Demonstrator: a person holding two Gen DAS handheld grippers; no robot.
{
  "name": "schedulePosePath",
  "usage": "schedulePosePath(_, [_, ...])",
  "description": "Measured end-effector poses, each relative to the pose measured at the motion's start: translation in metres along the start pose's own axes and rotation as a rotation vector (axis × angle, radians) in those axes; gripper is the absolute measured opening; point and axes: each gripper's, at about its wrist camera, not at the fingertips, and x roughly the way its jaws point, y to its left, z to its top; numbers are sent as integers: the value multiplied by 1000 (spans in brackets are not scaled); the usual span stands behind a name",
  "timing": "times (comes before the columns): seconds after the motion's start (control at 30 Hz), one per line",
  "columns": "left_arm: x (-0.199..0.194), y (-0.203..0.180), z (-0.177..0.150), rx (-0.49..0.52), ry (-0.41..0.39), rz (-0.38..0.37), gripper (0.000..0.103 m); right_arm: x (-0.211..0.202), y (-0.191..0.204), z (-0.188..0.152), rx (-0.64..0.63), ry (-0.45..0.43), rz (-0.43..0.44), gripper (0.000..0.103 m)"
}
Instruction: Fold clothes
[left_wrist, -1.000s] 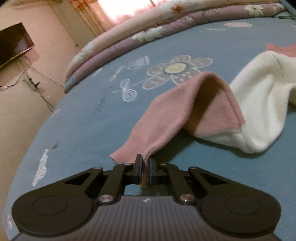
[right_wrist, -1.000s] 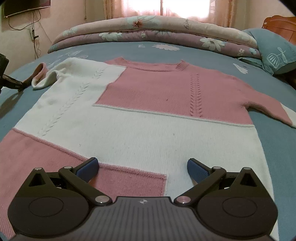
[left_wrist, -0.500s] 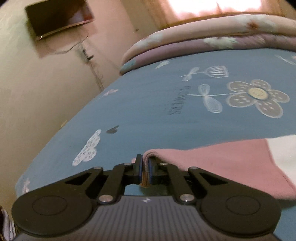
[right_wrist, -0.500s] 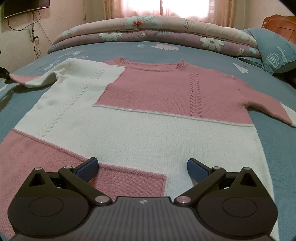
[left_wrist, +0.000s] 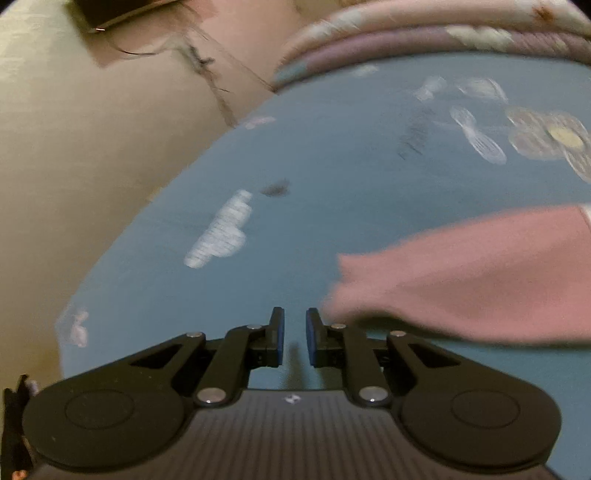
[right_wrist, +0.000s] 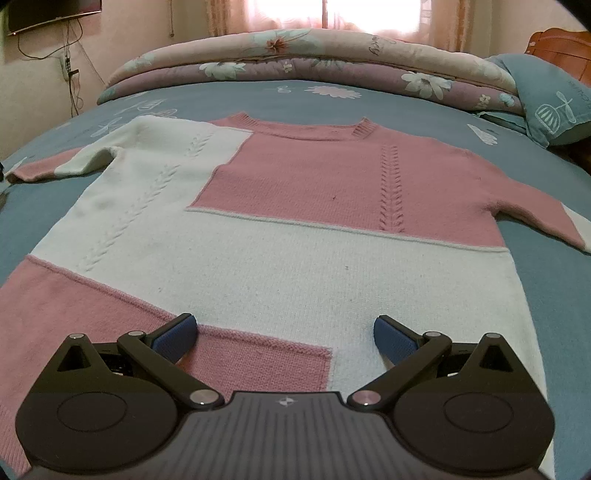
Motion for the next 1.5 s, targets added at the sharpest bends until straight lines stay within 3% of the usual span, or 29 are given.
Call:
schedulePosePath(0.17, [-16,-9,29,-21,-77,-192,19,0,3,0,-1,-2,-7,103])
schedulePosePath(0.27, [-9,-39,38,24,-52,-342,39,1,4,0,-1,-1,-8,103])
schedulePosePath(0.4, [3,-76,37,115,-40,-403,39,1,4,0,-8,-4,-4,103])
schedulePosePath(0.5, [-8,-94,34,208,-114,-468,38,3,2,1,-10,-7,3,103])
schedulePosePath(0.53, [-11,-99,35,236,-140,-512,39,3,2,1,-11,-8,4,103])
schedulePosePath(0.6, [-19,-112,37,304,-189,-570,52,4,2,1,-11,-11,3,103])
schedulePosePath(0.7, [-21,-133,41,374,-213,-603,60,4,2,0,-13,-13,2,103])
schedulePosePath(0.8, [-6,-147,43,402,-126,-628,63,4,3,0,-15,-14,2,103])
schedulePosePath(0.93, [2,-145,44,362,-78,-653,64,4,2,1,-16,-16,3,103])
schedulePosePath(1.03, [-4,-141,41,380,-70,-680,46,4,2,1,-17,-17,3,103])
schedulePosePath(1.1, [-16,-144,35,412,-89,-676,8,4,2,1,-18,-16,3,103])
schedulePosePath(1.17, [-29,-153,28,459,-115,-621,0,4,2,1,-18,-16,3,103])
schedulePosePath(1.23, [-34,-159,26,472,-131,-534,0,4,2,2,-17,-13,2,103])
schedulePosePath(1.3, [-30,-155,33,405,-109,-477,0,4,2,2,-15,-10,3,103])
schedulePosePath(1.33, [-29,-149,37,367,-76,-515,1,4,2,3,-12,-9,5,103])
schedulePosePath(1.37, [-31,-142,41,335,-69,-569,9,3,1,3,-9,-7,7,103])
schedulePosePath(1.43, [-48,-133,48,298,-121,-642,12,3,0,3,-3,-6,12,103])
schedulePosePath(1.47, [-60,-134,53,309,-154,-662,22,3,0,2,-3,-7,14,103])
schedulePosePath(1.5, [-72,-138,58,328,-193,-682,40,2,0,2,-3,-7,16,103])
